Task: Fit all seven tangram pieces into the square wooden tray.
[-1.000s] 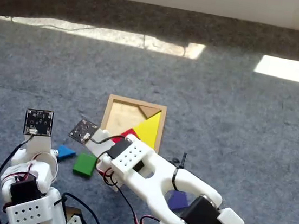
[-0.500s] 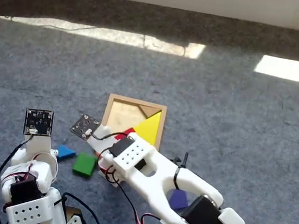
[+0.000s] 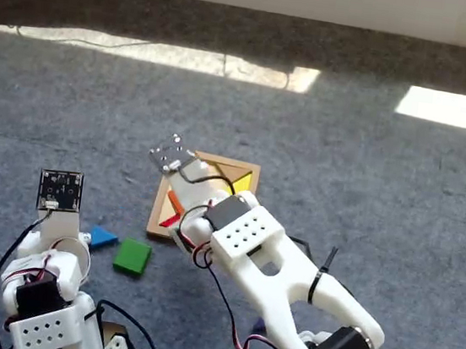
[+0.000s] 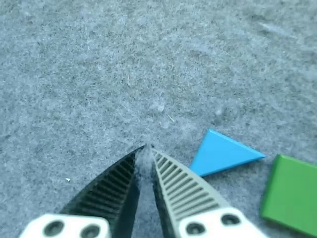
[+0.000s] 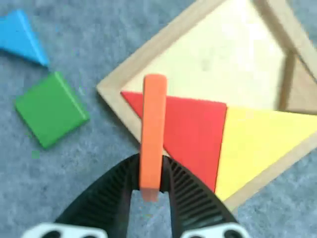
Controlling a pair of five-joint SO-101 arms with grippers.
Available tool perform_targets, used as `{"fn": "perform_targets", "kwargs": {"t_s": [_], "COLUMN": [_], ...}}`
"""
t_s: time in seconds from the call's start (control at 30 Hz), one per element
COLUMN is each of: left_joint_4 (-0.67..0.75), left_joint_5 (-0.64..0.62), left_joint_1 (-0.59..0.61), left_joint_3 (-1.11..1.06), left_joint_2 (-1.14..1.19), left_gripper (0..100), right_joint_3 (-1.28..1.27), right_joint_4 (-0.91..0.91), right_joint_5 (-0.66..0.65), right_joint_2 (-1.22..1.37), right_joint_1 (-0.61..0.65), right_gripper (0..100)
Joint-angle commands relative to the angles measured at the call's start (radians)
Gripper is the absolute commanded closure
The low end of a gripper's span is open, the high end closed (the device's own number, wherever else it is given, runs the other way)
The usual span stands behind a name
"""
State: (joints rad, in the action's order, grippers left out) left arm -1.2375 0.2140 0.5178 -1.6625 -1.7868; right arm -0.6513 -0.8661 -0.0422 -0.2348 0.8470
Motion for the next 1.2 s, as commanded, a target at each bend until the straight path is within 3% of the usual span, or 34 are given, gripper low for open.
{"fn": "perform_targets", "kwargs": {"t_s": [0.0, 0.37, 0.73, 0.93, 1.17], "left_joint_4": [0.017, 0.017, 0.017, 0.017, 0.017], "left_joint_5": [0.005, 0.005, 0.005, 0.005, 0.005], "left_joint_1": [0.013, 0.013, 0.013, 0.013, 0.025], "left_joint_3": [0.008, 0.008, 0.008, 0.008, 0.008], "left_joint_2": [-0.035, -0.035, -0.035, -0.035, -0.035], "left_gripper": [99, 99, 99, 99, 99], "right_joint_3": [0.038, 0.015, 0.045, 0.044, 0.143], "right_joint_4": [0.107, 0.403, 0.455, 0.453, 0.300], "right_joint_5": [0.141, 0.417, 0.431, 0.431, 0.427], "right_joint_2": [-0.051, -0.015, 0.240, 0.240, 0.239], "right_joint_1": [-0.025, -0.024, -0.022, -0.022, -0.028], "right_gripper": [99.4, 99.3, 98.5, 83.9, 82.1]}}
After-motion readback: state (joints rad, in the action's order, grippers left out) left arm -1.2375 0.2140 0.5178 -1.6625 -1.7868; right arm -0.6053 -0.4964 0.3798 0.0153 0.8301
